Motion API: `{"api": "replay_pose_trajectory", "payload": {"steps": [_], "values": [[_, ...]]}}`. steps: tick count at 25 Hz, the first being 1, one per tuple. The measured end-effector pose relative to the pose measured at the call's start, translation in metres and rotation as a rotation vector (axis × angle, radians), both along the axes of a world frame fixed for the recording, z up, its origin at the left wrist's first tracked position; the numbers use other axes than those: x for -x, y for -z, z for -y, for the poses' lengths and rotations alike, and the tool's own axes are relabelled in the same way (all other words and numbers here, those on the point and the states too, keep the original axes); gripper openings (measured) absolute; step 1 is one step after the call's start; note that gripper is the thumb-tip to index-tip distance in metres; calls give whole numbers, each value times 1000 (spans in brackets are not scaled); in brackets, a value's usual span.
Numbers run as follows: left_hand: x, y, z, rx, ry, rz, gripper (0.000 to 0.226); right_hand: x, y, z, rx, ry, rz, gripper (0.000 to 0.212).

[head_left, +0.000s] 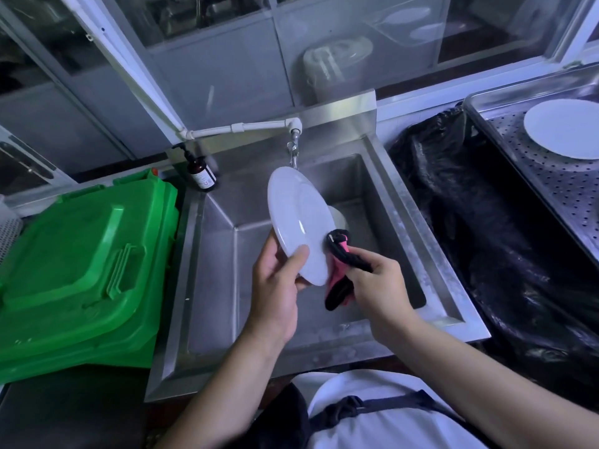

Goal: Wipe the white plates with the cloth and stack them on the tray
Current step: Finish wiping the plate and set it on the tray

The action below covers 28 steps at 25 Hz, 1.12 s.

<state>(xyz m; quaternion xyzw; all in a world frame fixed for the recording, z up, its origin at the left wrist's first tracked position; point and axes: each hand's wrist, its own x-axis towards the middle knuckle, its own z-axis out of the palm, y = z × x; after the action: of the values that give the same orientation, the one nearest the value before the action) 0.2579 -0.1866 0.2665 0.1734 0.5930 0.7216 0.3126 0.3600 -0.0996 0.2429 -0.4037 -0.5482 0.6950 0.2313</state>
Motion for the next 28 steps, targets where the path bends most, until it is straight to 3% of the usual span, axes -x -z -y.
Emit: {"api": "replay_pose_trajectory", "payload": {"steps": [3, 8, 10, 12, 14, 16, 18, 21, 28], "values": [[9, 0, 4, 27, -27, 17, 37, 10, -6, 19, -89, -72, 26, 39], [45, 1, 17, 6, -90, 213, 29, 24, -21, 39, -610, -248, 138, 58], [58, -1, 23, -22, -78, 291, 31, 20, -34, 27, -636, -430, 119, 59], [73, -4, 27, -23, -57, 393, 33, 18, -51, 3, -496, -562, 196, 51], [83, -5, 29, -15, -49, 516, 38, 23, -56, -18, -508, -439, 325, 44], [87, -4, 31, -8, -53, 635, 39, 37, -52, -16, -789, -246, 411, 44], [87, -3, 35, 7, -55, 723, 38, 49, -39, 8, -968, -306, 377, 45], [96, 3, 44, 36, -50, 802, 30, 52, -21, 28, -937, -534, 412, 57], [111, 11, 49, 54, -85, 968, 20, 67, -6, 46, -1399, -319, 383, 39]]}}
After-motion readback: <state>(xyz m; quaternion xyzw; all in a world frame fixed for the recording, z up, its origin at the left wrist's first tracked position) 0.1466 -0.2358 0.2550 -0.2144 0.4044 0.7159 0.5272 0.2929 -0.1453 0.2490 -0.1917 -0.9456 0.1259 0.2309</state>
